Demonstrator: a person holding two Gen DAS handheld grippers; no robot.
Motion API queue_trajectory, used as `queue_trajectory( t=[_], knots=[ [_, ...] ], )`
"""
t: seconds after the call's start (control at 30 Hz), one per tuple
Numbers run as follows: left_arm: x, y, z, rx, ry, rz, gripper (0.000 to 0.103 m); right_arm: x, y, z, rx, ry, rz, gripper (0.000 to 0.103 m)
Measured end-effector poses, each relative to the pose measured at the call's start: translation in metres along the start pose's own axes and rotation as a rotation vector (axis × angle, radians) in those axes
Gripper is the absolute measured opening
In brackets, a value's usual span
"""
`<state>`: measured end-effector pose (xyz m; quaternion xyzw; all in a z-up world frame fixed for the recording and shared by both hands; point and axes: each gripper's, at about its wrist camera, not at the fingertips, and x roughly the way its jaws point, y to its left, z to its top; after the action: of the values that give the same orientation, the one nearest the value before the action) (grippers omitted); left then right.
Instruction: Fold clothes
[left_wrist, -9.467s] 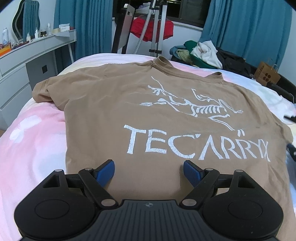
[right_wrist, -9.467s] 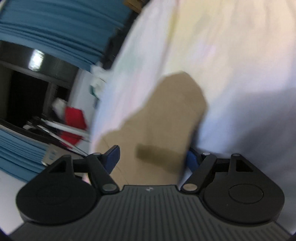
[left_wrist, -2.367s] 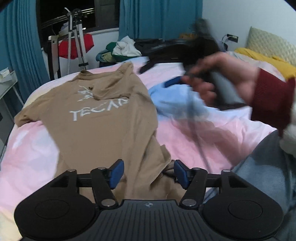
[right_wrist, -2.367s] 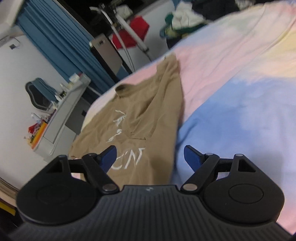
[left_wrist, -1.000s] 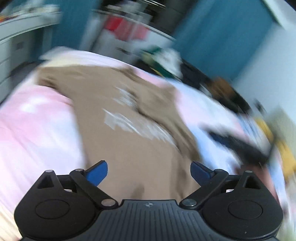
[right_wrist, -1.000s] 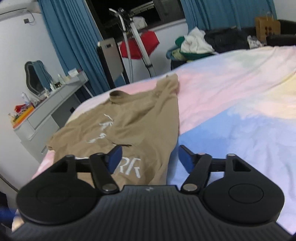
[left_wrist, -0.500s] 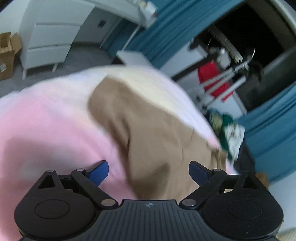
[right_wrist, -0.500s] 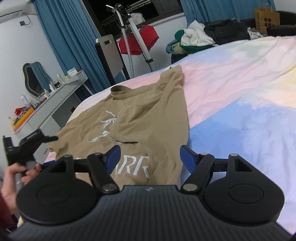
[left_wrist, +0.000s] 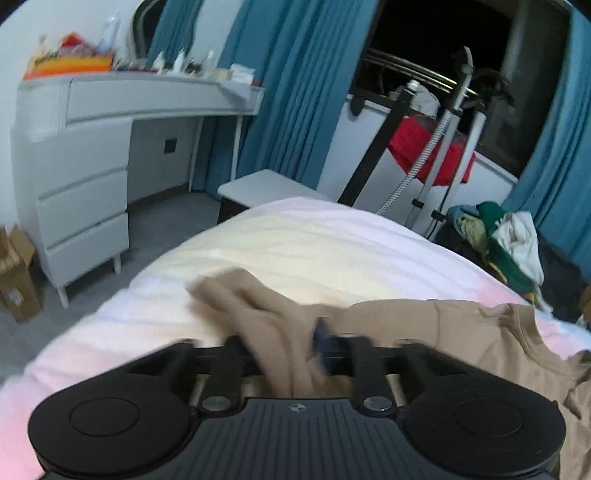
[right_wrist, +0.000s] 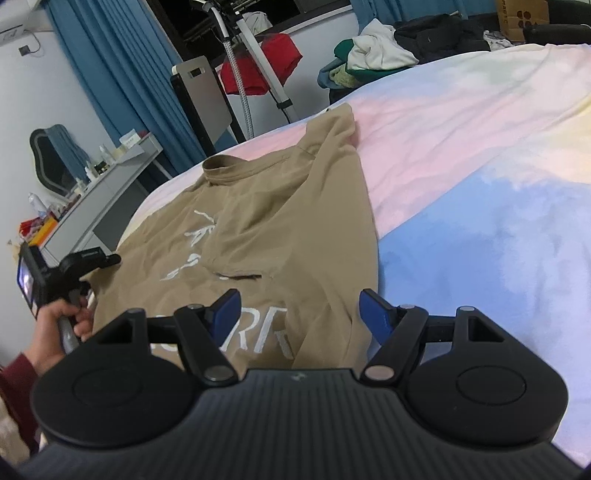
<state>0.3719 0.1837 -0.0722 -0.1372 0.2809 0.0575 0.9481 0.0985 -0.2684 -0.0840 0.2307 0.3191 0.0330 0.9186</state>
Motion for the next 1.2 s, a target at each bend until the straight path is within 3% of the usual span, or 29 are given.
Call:
queue_trajectory(
  t=[0.1, 0.23, 0.43, 0.63, 0.77, 0.9, 0.97, 1.0, 1.07, 1.2],
  knots=[
    [-0.019, -0.042, -0.001, 0.164, -0.067, 0.083, 0.008, -0.007, -0.005, 0.001, 0.022, -0.013, -0.008, 0.073],
    [-0.052, -0.119, -0.003, 0.412, -0.163, 0.119, 0.007, -0.019, -0.013, 0.006, 0.058, -0.049, -0.021, 0.073],
    [-0.08, -0.246, -0.027, 0.654, -0.23, 0.055, 0.007, -0.035, -0.023, 0.012, 0.084, -0.097, -0.031, 0.073],
    [-0.083, -0.359, -0.1, 0.792, -0.199, -0.012, 0.007, -0.04, -0.042, 0.019, 0.115, -0.138, -0.066, 0.073],
    [-0.058, -0.4, -0.152, 0.87, -0.12, -0.065, 0.01, -0.038, -0.065, 0.023, 0.182, -0.136, -0.064, 0.073],
    [-0.034, -0.411, -0.186, 0.902, -0.023, -0.088, 0.027, -0.03, -0.08, 0.023, 0.226, -0.125, -0.061, 0.073],
    [-0.038, -0.403, -0.184, 0.897, -0.008, -0.109, 0.053, -0.025, -0.083, 0.023, 0.236, -0.115, -0.055, 0.073],
    [-0.04, -0.398, -0.184, 0.894, 0.0, -0.12, 0.059, -0.023, -0.084, 0.022, 0.238, -0.109, -0.05, 0.073],
    [-0.054, -0.385, -0.178, 0.887, 0.013, -0.156, 0.081, -0.018, -0.086, 0.022, 0.24, -0.099, -0.043, 0.073],
    [-0.115, -0.334, -0.152, 0.835, 0.054, -0.26, 0.088, -0.018, -0.083, 0.023, 0.24, -0.102, -0.02, 0.073]
  ],
)
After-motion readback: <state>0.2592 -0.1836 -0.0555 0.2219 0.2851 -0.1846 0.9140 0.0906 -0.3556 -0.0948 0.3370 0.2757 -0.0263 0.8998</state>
